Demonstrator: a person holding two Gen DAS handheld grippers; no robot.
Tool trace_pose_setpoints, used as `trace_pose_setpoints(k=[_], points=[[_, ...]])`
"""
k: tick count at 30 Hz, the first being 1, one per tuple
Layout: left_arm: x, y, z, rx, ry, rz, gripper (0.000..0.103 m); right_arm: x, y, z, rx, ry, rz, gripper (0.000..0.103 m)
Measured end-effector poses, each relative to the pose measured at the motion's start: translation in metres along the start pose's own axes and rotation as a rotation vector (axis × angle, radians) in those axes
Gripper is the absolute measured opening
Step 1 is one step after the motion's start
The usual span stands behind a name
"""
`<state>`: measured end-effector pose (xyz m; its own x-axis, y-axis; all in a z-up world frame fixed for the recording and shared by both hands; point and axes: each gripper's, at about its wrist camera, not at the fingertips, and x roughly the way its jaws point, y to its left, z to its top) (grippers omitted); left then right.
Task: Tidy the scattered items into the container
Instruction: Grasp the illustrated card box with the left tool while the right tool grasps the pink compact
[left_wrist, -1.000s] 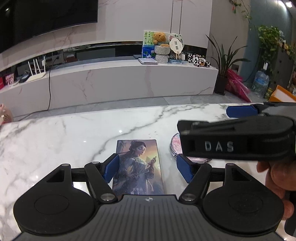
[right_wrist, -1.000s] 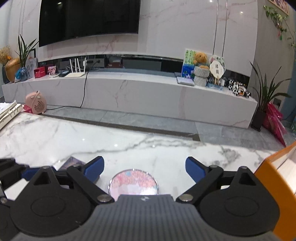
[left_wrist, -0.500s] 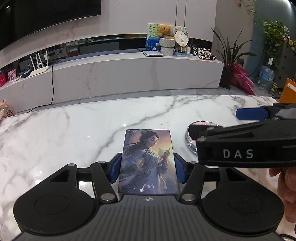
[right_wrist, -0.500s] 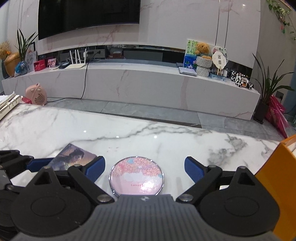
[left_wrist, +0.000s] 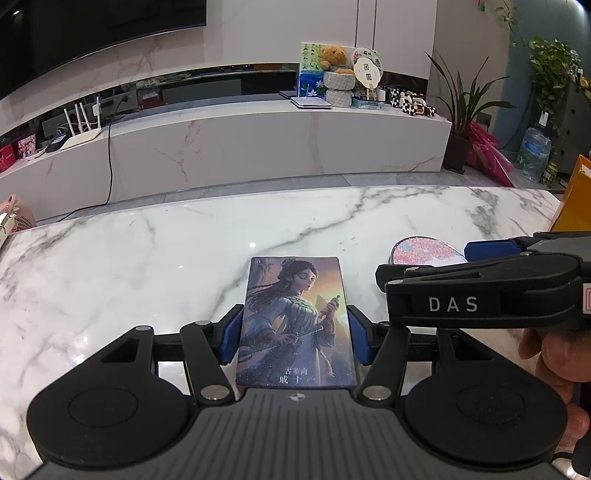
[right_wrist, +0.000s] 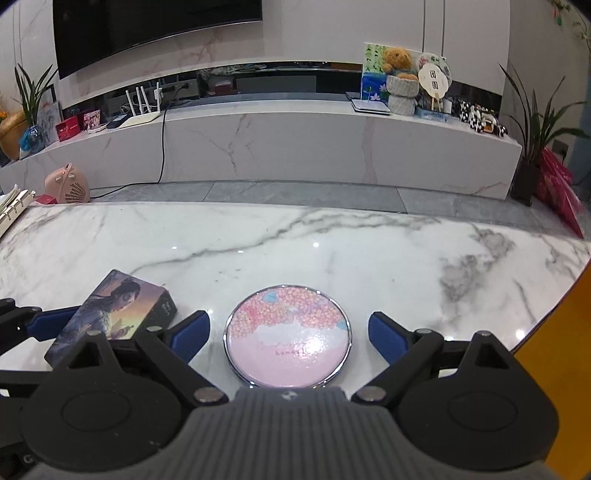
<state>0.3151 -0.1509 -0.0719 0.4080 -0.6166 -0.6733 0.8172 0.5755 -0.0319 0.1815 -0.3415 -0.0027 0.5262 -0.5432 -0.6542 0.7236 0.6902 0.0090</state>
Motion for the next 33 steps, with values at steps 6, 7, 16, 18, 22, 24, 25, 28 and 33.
trace_pose_setpoints(k=[6, 7, 16, 18, 22, 24, 25, 28, 33], points=[[-0.001, 0.002, -0.002, 0.026, -0.002, -0.008, 0.067, 0.003, 0.004, -0.003, -0.026, -0.002, -0.015, 0.091], [-0.001, 0.003, -0.003, 0.029, -0.004, -0.008, 0.067, 0.003, 0.005, -0.004, -0.037, -0.005, -0.019, 0.091], [-0.004, 0.005, -0.006, 0.029, -0.007, -0.012, 0.066, -0.004, 0.014, -0.007, -0.058, -0.021, -0.015, 0.075], [-0.005, 0.006, -0.007, 0.029, -0.008, -0.013, 0.066, -0.004, 0.015, -0.007, -0.06, -0.019, -0.015, 0.075], [-0.006, 0.007, -0.009, 0.031, -0.014, -0.015, 0.066, -0.006, 0.015, -0.007, -0.062, -0.024, -0.013, 0.074], [-0.007, 0.008, -0.01, 0.032, -0.015, -0.017, 0.066, -0.007, 0.016, -0.008, -0.064, -0.024, -0.012, 0.074], [-0.007, 0.008, -0.01, 0.033, -0.015, -0.018, 0.066, -0.007, 0.016, -0.008, -0.067, -0.024, -0.011, 0.074], [-0.009, 0.009, -0.01, 0.033, -0.012, -0.019, 0.066, -0.007, 0.017, -0.007, -0.075, -0.02, -0.008, 0.074], [-0.011, 0.009, -0.01, 0.029, -0.01, -0.019, 0.066, -0.008, 0.019, -0.006, -0.091, -0.021, -0.008, 0.074]])
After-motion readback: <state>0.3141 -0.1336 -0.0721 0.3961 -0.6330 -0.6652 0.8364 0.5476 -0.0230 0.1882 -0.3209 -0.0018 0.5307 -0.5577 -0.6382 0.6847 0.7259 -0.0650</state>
